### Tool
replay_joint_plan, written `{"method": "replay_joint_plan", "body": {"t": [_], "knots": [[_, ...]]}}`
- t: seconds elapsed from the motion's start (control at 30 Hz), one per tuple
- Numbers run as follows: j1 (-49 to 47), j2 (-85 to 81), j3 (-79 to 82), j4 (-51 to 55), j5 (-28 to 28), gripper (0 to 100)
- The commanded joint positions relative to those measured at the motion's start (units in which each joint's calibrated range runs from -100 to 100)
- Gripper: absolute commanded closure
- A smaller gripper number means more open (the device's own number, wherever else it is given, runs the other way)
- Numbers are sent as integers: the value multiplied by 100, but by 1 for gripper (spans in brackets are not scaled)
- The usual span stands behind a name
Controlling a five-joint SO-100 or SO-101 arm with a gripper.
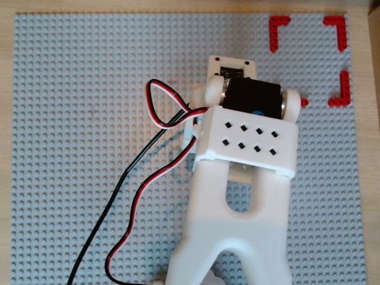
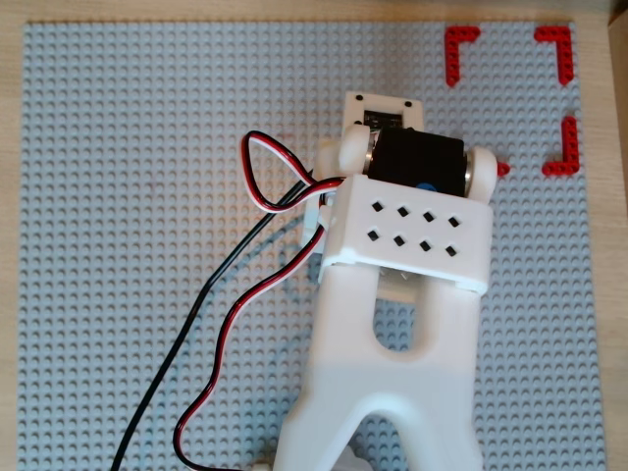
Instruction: Grab the Lego and store it in red box
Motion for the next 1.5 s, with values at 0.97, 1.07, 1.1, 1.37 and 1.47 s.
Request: {"method": "replay_joint_plan", "body": {"t": [0.97,1.07,1.1,1.37,1.47], "knots": [[916,1787,-3889,-503,41,96],[1013,2236,-4389,-512,41,96],[1065,2389,-4526,-599,36,96],[1474,3372,-5289,-907,-11,96],[1526,3634,-5453,-880,-6,96]]}}
